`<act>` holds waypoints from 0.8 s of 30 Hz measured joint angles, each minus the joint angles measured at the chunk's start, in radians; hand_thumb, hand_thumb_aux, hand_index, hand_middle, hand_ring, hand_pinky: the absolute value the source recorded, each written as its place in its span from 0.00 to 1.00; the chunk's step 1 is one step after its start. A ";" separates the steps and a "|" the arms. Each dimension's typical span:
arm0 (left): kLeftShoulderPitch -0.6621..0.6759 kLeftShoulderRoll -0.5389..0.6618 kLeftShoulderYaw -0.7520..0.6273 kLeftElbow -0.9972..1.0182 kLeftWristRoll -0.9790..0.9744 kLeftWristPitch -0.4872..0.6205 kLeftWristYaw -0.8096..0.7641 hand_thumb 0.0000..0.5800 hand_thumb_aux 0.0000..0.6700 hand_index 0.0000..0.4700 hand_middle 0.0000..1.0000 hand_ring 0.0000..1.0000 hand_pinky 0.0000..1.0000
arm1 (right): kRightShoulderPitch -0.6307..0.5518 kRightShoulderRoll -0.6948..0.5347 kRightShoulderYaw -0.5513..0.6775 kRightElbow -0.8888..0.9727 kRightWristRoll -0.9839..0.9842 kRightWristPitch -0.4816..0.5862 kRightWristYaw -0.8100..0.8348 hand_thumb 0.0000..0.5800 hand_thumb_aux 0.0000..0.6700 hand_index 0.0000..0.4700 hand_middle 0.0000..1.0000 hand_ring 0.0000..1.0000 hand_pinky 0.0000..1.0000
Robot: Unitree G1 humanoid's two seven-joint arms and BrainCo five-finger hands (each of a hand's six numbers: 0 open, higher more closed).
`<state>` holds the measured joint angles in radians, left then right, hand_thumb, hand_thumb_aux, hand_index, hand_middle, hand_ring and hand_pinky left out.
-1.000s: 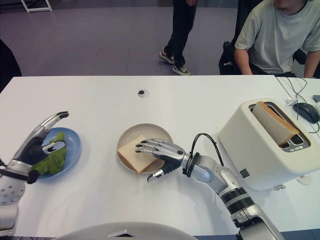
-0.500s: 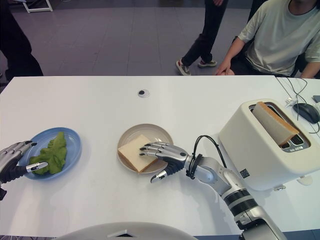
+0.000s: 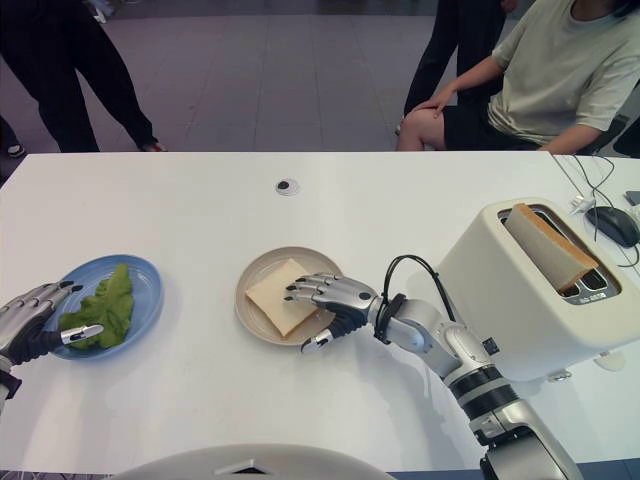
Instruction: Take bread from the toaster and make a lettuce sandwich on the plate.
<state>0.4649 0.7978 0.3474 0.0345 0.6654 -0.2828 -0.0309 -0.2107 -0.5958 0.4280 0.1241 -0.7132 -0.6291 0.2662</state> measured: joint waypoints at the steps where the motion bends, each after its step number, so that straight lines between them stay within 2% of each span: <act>1: 0.000 0.000 -0.009 -0.005 0.000 0.000 0.000 0.00 0.00 0.00 0.00 0.00 0.00 | 0.003 0.000 0.000 -0.014 0.001 -0.003 0.001 0.00 0.00 0.00 0.00 0.00 0.00; 6: -0.003 0.000 -0.028 -0.013 0.002 0.005 0.000 0.00 0.00 0.00 0.00 0.00 0.00 | 0.025 0.006 -0.035 -0.085 0.071 -0.016 -0.011 0.00 0.00 0.00 0.00 0.00 0.00; 7: -0.005 0.001 -0.033 -0.013 0.006 0.009 0.000 0.16 0.08 0.08 0.00 0.00 0.00 | 0.026 0.009 -0.056 -0.107 0.107 -0.018 -0.023 0.00 0.00 0.00 0.00 0.00 0.00; 8: -0.007 0.003 -0.037 -0.013 0.018 0.012 0.000 0.67 0.42 0.42 0.00 0.00 0.00 | 0.027 0.010 -0.079 -0.129 0.134 -0.022 -0.031 0.00 0.00 0.00 0.00 0.00 0.00; 9: -0.008 0.007 -0.042 -0.012 0.023 0.017 0.000 0.88 0.66 0.66 0.00 0.00 0.00 | 0.030 0.010 -0.092 -0.141 0.156 -0.022 -0.033 0.00 0.00 0.00 0.00 0.00 0.00; 10: -0.010 0.010 -0.052 -0.008 0.033 0.022 0.000 0.96 0.80 0.80 0.00 0.00 0.00 | 0.036 0.010 -0.111 -0.160 0.174 -0.022 -0.035 0.00 0.00 0.00 0.00 0.00 0.00; 12: -0.010 0.015 -0.067 0.006 0.058 0.030 0.001 1.00 0.99 0.99 0.00 0.00 0.00 | 0.047 0.007 -0.145 -0.189 0.206 -0.021 -0.039 0.00 0.00 0.00 0.00 0.00 0.00; 13: -0.008 0.021 -0.071 0.009 0.062 0.034 0.001 1.00 1.00 1.00 0.00 0.00 0.00 | 0.049 0.006 -0.154 -0.195 0.208 -0.019 -0.039 0.00 0.00 0.00 0.00 0.00 0.00; 15: -0.010 0.032 -0.087 0.020 0.070 0.043 0.003 0.97 0.84 0.84 0.00 0.00 0.00 | 0.053 0.004 -0.167 -0.205 0.225 -0.015 -0.036 0.00 0.00 0.00 0.00 0.00 0.00; 18: -0.039 0.036 -0.120 0.054 0.074 0.046 0.018 0.96 0.79 0.79 0.00 0.00 0.00 | 0.056 0.004 -0.171 -0.213 0.225 -0.011 -0.031 0.00 0.00 0.00 0.00 0.00 0.00; 21: -0.053 0.047 -0.139 0.079 0.070 0.045 0.031 0.96 0.80 0.80 0.00 0.00 0.00 | 0.056 0.004 -0.171 -0.218 0.225 -0.011 -0.030 0.00 0.00 0.00 0.00 0.00 0.00; 22: -0.054 0.047 -0.140 0.080 0.070 0.045 0.032 0.98 0.85 0.85 0.00 0.00 0.00 | 0.056 0.004 -0.171 -0.218 0.225 -0.011 -0.030 0.00 0.00 0.00 0.00 0.00 0.00; 23: -0.060 0.049 -0.143 0.086 0.066 0.043 0.042 1.00 0.96 0.96 0.00 0.00 0.00 | 0.056 0.004 -0.173 -0.218 0.225 -0.011 -0.030 0.00 0.00 0.00 0.00 0.00 0.00; 24: -0.061 0.050 -0.145 0.088 0.062 0.043 0.044 1.00 1.00 1.00 0.00 0.00 0.00 | 0.056 0.004 -0.173 -0.218 0.225 -0.011 -0.030 0.00 0.00 0.00 0.00 0.00 0.00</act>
<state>0.4034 0.8473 0.2025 0.1222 0.7278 -0.2401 0.0130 -0.1545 -0.5917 0.2547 -0.0944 -0.4885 -0.6403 0.2358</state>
